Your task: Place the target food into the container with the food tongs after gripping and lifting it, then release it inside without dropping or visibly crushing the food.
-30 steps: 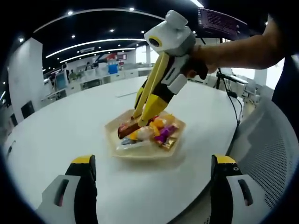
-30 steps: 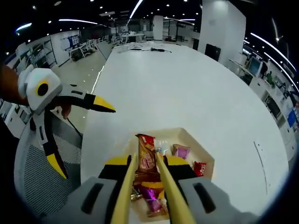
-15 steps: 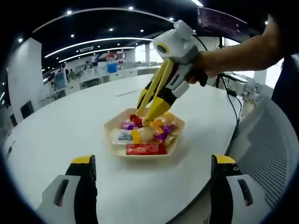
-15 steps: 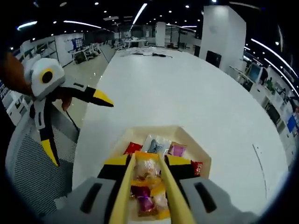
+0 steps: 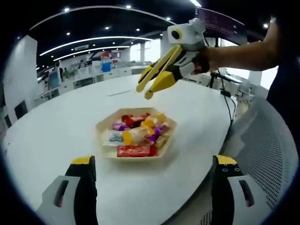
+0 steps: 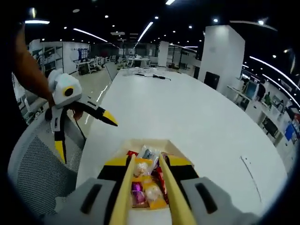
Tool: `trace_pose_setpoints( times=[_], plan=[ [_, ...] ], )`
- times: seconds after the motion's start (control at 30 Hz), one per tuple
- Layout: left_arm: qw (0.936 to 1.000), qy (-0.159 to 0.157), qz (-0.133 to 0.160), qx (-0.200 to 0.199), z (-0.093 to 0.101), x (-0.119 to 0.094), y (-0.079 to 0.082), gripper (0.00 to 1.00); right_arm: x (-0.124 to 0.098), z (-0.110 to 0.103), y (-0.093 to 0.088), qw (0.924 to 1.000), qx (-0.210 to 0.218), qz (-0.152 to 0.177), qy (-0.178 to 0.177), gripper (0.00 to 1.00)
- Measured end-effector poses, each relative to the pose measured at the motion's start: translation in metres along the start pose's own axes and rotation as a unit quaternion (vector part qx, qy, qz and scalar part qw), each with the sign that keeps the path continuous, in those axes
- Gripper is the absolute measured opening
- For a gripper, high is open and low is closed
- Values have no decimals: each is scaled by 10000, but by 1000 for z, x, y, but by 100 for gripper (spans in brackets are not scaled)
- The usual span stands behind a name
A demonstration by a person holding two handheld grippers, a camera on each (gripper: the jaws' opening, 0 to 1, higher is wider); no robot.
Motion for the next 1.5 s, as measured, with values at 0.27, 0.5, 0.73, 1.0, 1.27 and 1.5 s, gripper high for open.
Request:
trace_pose_setpoints(
  times=[0.27, 0.5, 0.73, 1.0, 1.27, 1.5],
  plan=[
    [9986, 1, 518, 57, -24, -2, 47, 100, -53, 5, -10, 9996, 224, 179, -72, 29],
    [9961, -432, 575, 512, -38, 6, 83, 100, -86, 1, -16, 9983, 388, 423, -31, 29],
    [9908, -771, 749, 826, -49, 20, 131, 99, -112, 0, -22, 9955, 537, 762, -195, 29],
    [9787, -1433, 990, 1083, -33, 50, 168, 94, -129, -16, -13, 9900, 353, 1358, 110, 29],
    [9643, -2056, 985, 1345, -7, 68, 195, 70, -139, -26, -10, 9782, 812, 1840, 508, 28],
    [9586, -2292, 960, 1389, 8, 77, 195, 51, -134, -32, -13, 9761, 814, 1912, 633, 28]
  ],
)
Point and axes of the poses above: the point that each gripper's makers call its tool centre point, and the gripper's own axes: x roughly forward along the fingers, z roughly to its right, y roughly out of its top, the point moved 5 cm from there along -x, roughly backward along the fingers, and after that the axes turned 12 degrees about x, right-handed, at the moved point
